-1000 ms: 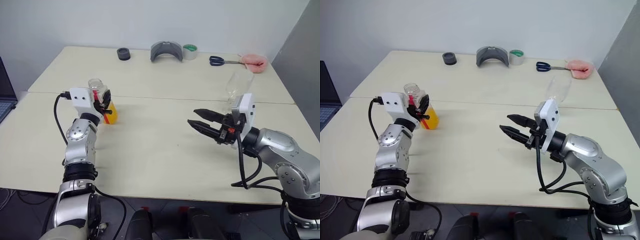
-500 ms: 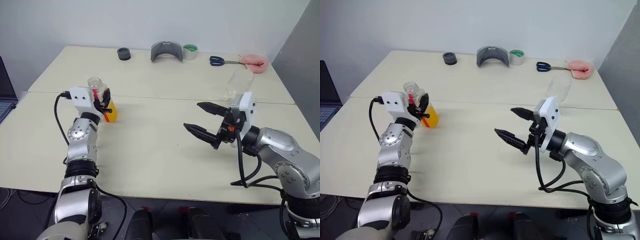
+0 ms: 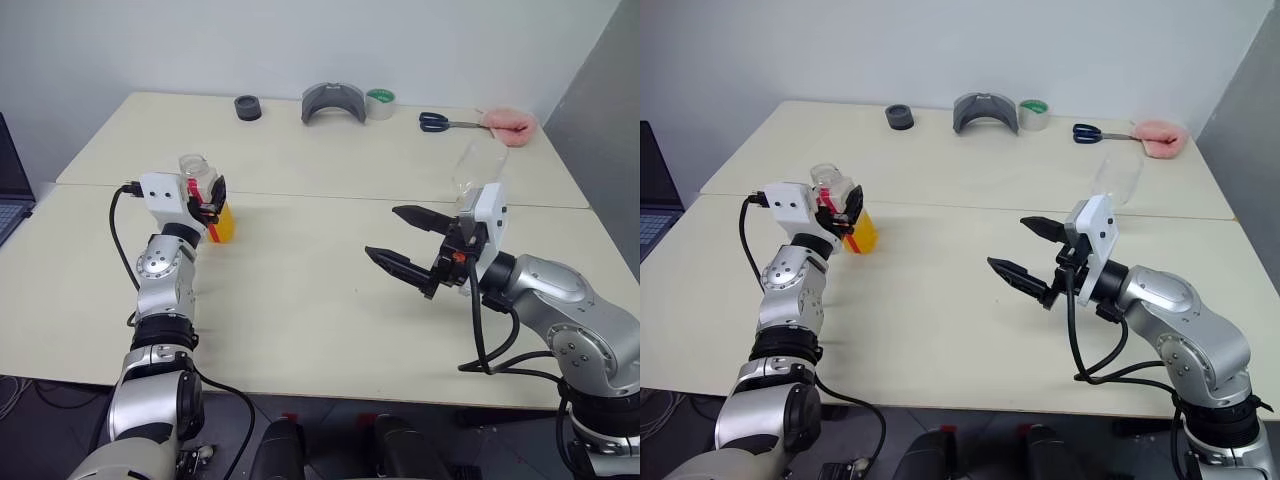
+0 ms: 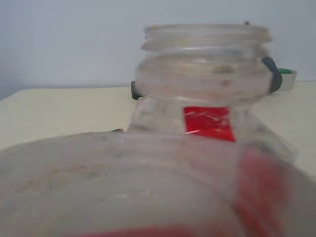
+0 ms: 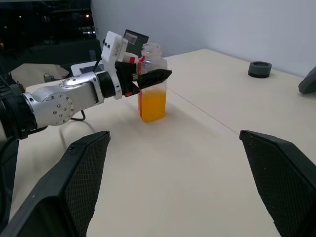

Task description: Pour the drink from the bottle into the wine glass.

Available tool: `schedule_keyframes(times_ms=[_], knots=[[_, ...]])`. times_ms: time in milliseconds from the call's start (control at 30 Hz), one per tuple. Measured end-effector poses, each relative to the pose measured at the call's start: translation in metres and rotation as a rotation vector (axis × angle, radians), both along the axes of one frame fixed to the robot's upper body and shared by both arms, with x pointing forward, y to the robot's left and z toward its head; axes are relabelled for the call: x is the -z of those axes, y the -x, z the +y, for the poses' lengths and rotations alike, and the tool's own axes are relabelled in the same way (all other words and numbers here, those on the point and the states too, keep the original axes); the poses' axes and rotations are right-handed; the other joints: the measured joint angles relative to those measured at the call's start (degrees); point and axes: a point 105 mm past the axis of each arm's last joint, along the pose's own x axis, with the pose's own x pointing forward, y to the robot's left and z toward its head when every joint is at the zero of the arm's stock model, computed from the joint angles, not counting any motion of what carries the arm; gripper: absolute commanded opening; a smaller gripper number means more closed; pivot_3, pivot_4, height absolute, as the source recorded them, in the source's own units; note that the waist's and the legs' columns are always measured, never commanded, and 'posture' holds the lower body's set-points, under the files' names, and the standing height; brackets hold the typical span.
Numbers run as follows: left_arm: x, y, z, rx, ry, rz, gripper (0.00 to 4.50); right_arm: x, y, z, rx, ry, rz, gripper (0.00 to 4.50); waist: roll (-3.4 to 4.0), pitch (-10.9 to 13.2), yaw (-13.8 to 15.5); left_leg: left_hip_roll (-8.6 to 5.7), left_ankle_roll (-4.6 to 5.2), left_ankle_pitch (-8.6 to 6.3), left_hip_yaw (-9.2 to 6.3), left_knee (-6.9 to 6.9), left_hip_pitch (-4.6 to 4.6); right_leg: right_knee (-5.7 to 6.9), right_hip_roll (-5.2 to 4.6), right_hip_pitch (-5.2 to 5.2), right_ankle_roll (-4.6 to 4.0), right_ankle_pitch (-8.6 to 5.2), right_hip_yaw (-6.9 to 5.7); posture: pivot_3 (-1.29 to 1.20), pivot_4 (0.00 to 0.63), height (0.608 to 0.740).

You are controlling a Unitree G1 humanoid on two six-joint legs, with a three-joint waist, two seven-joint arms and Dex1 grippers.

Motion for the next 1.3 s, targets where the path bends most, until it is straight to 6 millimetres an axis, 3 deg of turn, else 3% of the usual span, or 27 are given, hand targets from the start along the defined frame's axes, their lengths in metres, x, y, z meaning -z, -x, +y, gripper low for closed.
schedule_keyframes(times_ms=[33,900,1300], knots=[[0.000,0.000,0.000,-0.001,0.000,0.000,4.47,0.000,0.000,0.000,0.001,-0.001,0.000,4.50,0.00,0.0,0.0,0.00,0.00,0.00,0.00,0.00,0.00,0.00,0.00,0.00,0.00,0.00,0.00,0.00,0.150,0.740],[0.019,0.034,0.000,-0.041,0.010,0.064,4.47,0.002,0.002,0.008,-0.028,-0.025,0.003,4.50,-0.02,0.0,0.0,0.01,0.00,0.00,-0.02,0.01,0.02,0.03,-0.01,0.01,0.00,0.00,0.01,0.00,0.150,0.740],[0.043,0.084,0.007,-0.105,0.003,0.150,4.47,0.016,0.003,-0.002,0.030,-0.036,0.048,4.50,-0.07,-0.1,-0.1,0.03,0.00,0.00,0.00,0.00,0.06,0.03,-0.03,0.03,0.00,0.00,0.03,0.00,0.150,0.740]])
